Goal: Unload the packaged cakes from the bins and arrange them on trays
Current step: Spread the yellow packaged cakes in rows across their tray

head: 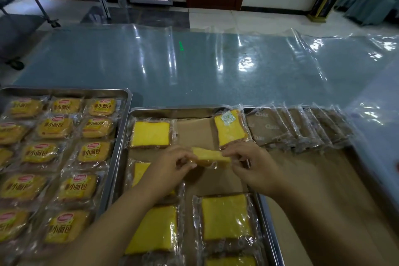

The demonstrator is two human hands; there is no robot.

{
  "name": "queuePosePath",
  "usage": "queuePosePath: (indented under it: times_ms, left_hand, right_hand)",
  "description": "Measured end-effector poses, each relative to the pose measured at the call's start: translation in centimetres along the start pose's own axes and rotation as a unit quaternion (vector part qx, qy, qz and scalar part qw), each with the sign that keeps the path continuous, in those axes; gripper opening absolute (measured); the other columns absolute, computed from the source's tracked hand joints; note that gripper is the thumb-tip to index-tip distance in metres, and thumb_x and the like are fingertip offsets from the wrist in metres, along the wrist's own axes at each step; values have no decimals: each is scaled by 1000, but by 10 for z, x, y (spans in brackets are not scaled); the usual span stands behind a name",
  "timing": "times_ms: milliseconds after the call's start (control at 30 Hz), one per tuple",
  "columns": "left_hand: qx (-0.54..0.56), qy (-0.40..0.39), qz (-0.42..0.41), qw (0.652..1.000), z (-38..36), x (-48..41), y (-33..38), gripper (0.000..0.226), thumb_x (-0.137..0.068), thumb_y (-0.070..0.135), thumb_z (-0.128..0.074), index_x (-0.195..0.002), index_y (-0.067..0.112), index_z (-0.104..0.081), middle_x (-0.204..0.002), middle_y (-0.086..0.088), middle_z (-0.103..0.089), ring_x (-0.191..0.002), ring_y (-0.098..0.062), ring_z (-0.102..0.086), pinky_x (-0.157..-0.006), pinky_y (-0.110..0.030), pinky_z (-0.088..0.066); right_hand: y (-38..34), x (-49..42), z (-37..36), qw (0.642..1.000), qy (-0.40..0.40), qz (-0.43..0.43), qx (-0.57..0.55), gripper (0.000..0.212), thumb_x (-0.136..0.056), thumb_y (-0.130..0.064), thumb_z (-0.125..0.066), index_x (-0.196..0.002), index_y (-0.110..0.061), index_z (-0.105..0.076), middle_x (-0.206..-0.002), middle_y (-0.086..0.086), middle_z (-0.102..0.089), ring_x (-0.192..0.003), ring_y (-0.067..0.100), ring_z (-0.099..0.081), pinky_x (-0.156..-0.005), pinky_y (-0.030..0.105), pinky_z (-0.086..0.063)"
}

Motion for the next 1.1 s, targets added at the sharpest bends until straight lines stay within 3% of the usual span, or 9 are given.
queuePosePath:
  times_ms: [167, 233, 367, 533, 667, 833, 933, 1033, 1100]
  left_hand:
    - [-148, -82, -24, 985, -18, 19, -11, 21, -83, 32, -68, -103, 28, -70, -117, 18, -56, -106, -6, -54, -87, -22, -44]
    - [-203, -99, -58, 973, -21, 21, -9, 26, -85, 42, -63, -107, 30, -69, -120, 18, -59, -109, -8, -52, -88, -23, -42]
    - [-223, -55, -82, 970, -13, 15, -3, 24, -86, 39, -62, -105, 27, -69, -107, 13, -67, -99, -12, -56, -83, -31, -46]
    - [-208, -6, -42, 977, 3, 1, -7, 17, -87, 36, -62, -100, 28, -69, -103, 15, -62, -98, -10, -49, -77, -25, -37]
    - [-229, 21, 1, 973, 21, -7, -21, 21, -88, 35, -61, -105, 25, -68, -108, 10, -62, -105, -15, -47, -83, -30, -41]
    - [-258, 65, 32, 963, 43, -10, -37, 17, -85, 27, -65, -100, 20, -70, -104, 4, -64, -101, -22, -47, -86, -35, -40]
    - [-261, 86, 55, 960, 52, -7, -46, 16, -84, 24, -67, -98, 16, -71, -102, 1, -63, -99, -23, -48, -86, -36, -40]
    - [-265, 83, 58, 959, 56, -4, -52, 15, -83, 22, -69, -96, 15, -71, -100, 0, -64, -99, -25, -50, -86, -37, -41]
    - [-269, 82, 51, 958, 57, -2, -54, 15, -82, 20, -69, -96, 15, -72, -99, -1, -64, -99, -26, -50, -85, -37, -41]
  right_hand:
    - [13, 0, 15, 992, 64, -112, 11, 24, -85, -18, -65, -87, -42, -62, -87, -28, -60, -88, -1, -59, -69, 19, -48]
    - [26, -5, 17, 976, 93, -179, 77, 17, -86, -21, -64, -101, -30, -63, -96, -17, -59, -95, 11, -58, -71, 23, -46]
    - [44, -20, 16, 941, 73, -289, 159, 45, -87, -33, -61, -126, -13, -50, -125, 8, -48, -115, 27, -46, -95, 41, -44]
    - [48, -41, 13, 918, 42, -352, 179, 29, -89, -28, -59, -110, -8, -55, -107, 12, -60, -97, 29, -57, -84, 43, -50]
    - [40, -57, 20, 938, 132, -300, 116, 25, -83, -8, -59, -107, -13, -63, -101, 6, -64, -89, 24, -59, -77, 36, -50]
    - [4, -76, 17, 971, 175, -30, 160, 19, -74, 9, -62, -86, -3, -70, -88, 11, -62, -80, 25, -55, -63, 30, -41]
    - [0, -72, 1, 973, 82, 72, 203, 19, -66, 18, -63, -73, 1, -68, -81, 17, -62, -73, 33, -57, -56, 35, -46]
    - [20, -64, -16, 956, -100, -12, 276, 27, -74, 1, -63, -97, -11, -69, -103, 6, -58, -97, 26, -51, -78, 34, -47]
    - [24, -57, -23, 950, -142, -42, 275, 37, -76, -6, -58, -111, -17, -64, -111, 3, -56, -106, 23, -46, -88, 34, -45]
Point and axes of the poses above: each hand's wrist, its own x-axis away from the middle knuckle, its own z-axis out of the back of the hand, y = z × x, the point moved 4 cm from there along -x, towards the middle knuckle
